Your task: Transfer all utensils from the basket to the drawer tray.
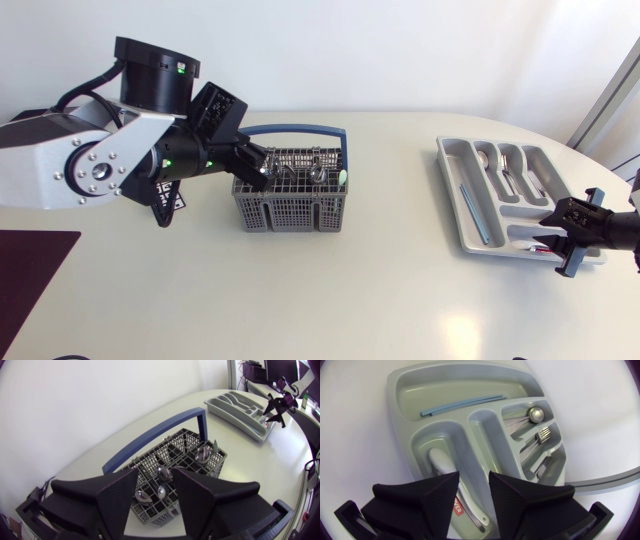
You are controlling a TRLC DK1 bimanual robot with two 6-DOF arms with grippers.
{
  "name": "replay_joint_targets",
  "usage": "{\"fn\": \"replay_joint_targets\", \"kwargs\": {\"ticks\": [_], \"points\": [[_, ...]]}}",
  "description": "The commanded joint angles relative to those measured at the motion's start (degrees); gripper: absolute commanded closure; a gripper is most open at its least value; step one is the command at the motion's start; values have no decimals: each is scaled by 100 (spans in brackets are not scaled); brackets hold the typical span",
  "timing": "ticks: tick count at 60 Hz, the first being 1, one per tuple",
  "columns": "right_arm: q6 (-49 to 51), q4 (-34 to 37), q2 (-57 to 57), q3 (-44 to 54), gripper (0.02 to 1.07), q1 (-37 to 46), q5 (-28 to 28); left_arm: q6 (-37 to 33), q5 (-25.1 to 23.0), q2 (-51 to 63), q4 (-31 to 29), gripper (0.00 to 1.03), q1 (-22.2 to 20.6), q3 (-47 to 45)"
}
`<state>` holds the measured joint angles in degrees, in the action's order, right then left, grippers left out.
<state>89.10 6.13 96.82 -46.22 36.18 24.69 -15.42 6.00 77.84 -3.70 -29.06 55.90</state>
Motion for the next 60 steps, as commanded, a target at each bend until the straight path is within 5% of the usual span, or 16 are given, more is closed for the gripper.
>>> {"fn": "replay_joint_targets", "kwargs": {"ticks": [1,12,28,43,60], "points": [[-24,-33,-233,157,32,47,-34,-233,-64,99,-43,53,-30,-123],[-859,152,-972,86,12,-147,54,-523,-424,12,1,53,164,-264],[-2687,1171,-1807,-72,12,-1140,124,-400,-1004,99,-69,53,445,-185],[-4050,1874,-2439,122,12,-2696,-17,-655,-1066,196,-104,53,471,-149],[-5166,1865,-2483,201,12,-3935,-351,197,-2024,732,-1106,56,832,580]]}}
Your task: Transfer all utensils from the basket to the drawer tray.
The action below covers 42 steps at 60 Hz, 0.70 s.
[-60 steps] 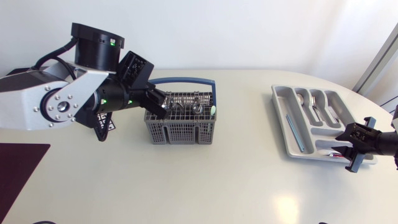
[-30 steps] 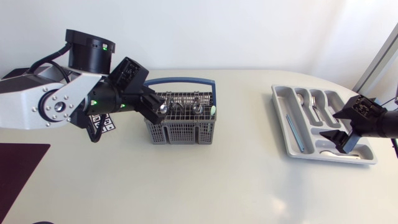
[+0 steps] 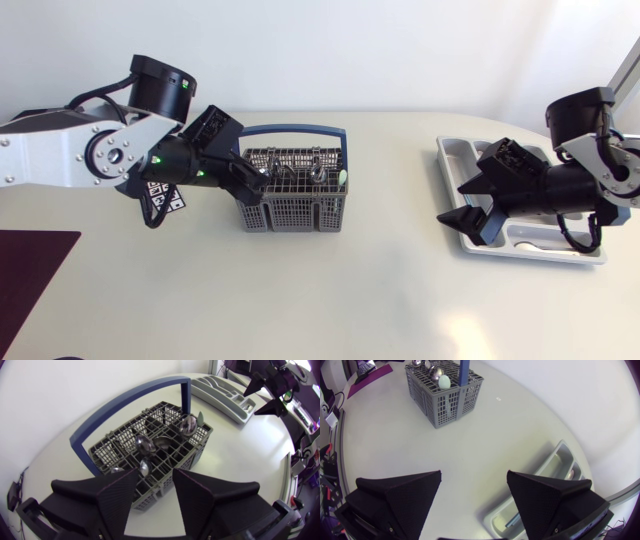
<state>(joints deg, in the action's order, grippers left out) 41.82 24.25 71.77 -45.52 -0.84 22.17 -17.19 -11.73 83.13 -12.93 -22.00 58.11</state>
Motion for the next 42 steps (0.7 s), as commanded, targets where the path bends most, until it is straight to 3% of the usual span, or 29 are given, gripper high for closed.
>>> {"fn": "replay_joint_targets", "kwargs": {"ticks": [1,6,14,31,42], "points": [[-500,53,30,122,12,-294,-117,480,-409,265,-289,57,187,447],[-675,36,48,113,12,-549,-205,867,-919,476,-509,61,477,728],[-948,71,48,-19,12,-812,-257,981,-1227,731,-817,61,758,992],[-1405,89,171,-273,12,-1419,-451,1025,-1262,977,-817,62,767,1001],[-1519,45,197,-247,12,-1674,-556,1113,-1262,1276,-808,70,662,1159]]}}
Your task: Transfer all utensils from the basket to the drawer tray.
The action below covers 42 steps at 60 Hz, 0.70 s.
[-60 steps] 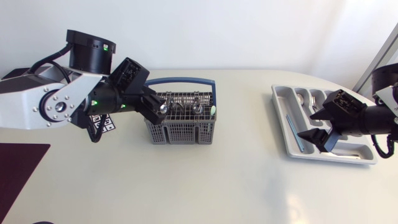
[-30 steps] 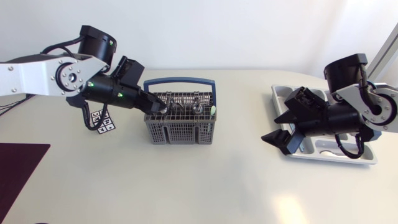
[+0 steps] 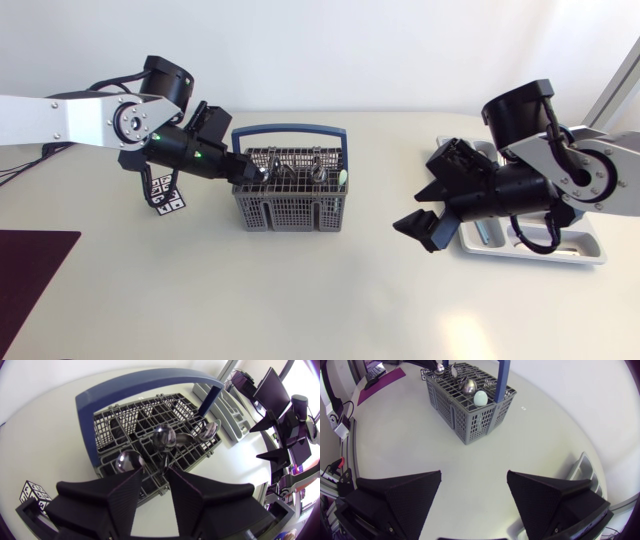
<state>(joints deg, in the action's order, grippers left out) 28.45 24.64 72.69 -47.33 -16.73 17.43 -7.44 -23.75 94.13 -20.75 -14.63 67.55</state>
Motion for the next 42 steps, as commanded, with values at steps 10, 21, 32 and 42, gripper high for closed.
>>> {"fn": "replay_joint_targets", "kwargs": {"ticks": [10,21,32,42], "points": [[-173,-109,141,119,12,-173,-161,155,-165,220,36,76,-136,241],[-173,-162,141,224,12,-216,-161,208,-174,264,168,89,-180,232],[-164,-162,70,268,12,-269,-161,305,-183,326,300,98,-163,197],[-173,-162,35,312,12,-296,-161,410,-473,317,309,100,-84,206]]}}
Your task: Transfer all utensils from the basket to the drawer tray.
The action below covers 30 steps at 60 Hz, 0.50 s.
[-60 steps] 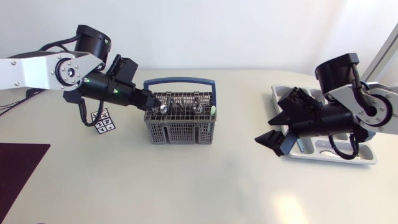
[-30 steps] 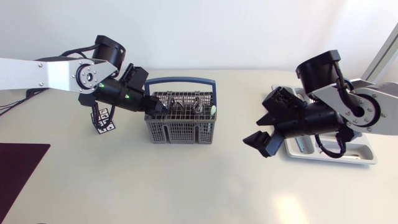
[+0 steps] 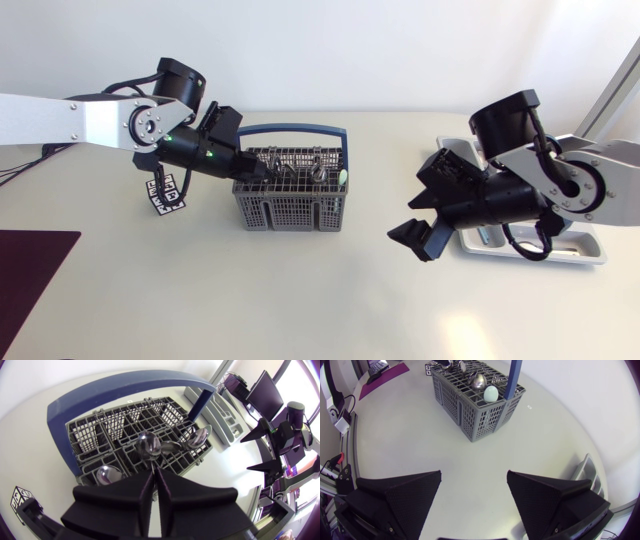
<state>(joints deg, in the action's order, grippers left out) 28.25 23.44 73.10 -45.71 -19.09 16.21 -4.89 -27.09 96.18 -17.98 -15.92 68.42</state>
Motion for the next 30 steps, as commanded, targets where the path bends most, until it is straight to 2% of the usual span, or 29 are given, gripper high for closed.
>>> {"fn": "replay_joint_targets", "kwargs": {"ticks": [1,9,30], "points": [[-153,-41,-6,150,12,-68,-39,181,-182,103,31,100,63,127],[-171,-41,-41,150,12,-147,-39,445,-631,-38,14,100,230,198],[-188,3,-138,-34,13,-394,-179,805,-947,-1242,-839,100,608,760]]}}
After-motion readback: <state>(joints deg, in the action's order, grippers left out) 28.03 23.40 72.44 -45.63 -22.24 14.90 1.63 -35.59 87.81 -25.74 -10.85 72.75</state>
